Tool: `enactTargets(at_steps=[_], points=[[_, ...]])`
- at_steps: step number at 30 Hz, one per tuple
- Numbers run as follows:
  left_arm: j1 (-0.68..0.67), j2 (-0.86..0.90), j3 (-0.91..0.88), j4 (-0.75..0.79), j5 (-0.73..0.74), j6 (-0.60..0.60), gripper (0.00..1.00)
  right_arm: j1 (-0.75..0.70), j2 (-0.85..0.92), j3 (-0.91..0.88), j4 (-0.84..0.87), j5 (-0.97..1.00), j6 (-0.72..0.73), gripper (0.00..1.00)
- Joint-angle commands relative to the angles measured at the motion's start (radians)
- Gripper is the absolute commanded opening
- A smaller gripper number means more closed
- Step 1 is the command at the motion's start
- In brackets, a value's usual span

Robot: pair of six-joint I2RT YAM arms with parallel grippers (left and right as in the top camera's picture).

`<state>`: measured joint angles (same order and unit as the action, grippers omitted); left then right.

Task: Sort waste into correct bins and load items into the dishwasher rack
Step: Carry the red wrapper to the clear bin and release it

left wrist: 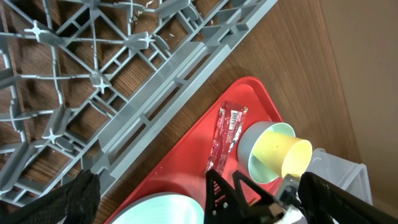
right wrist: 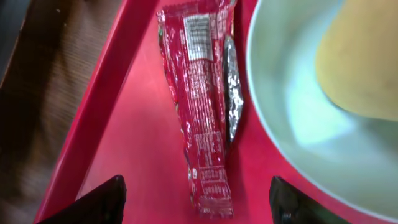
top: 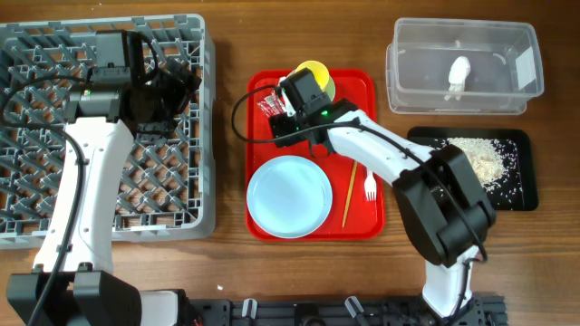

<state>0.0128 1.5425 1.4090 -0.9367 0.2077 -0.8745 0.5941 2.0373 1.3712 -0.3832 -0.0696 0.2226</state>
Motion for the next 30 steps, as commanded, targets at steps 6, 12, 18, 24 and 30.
enactTargets(at_steps=[6, 12, 18, 24, 30], points=[[0.003, -0.020, 0.005, 0.000, 0.008, -0.009, 1.00, 0.003, 0.077, 0.010, 0.039, 0.015, 0.051, 0.72], [0.003, -0.020, 0.005, 0.000, 0.008, -0.009, 1.00, 0.015, 0.100, 0.010, 0.039, 0.015, 0.075, 0.37], [0.003, -0.020, 0.005, 0.000, 0.008, -0.009, 1.00, 0.043, 0.096, 0.011, 0.027, 0.010, 0.103, 0.04], [0.003, -0.020, 0.005, 0.000, 0.008, -0.009, 1.00, 0.039, -0.061, 0.023, 0.005, 0.008, 0.143, 0.04], [0.003, -0.020, 0.005, 0.000, 0.008, -0.009, 1.00, -0.019, -0.354, 0.038, 0.028, 0.116, 0.121, 0.04]])
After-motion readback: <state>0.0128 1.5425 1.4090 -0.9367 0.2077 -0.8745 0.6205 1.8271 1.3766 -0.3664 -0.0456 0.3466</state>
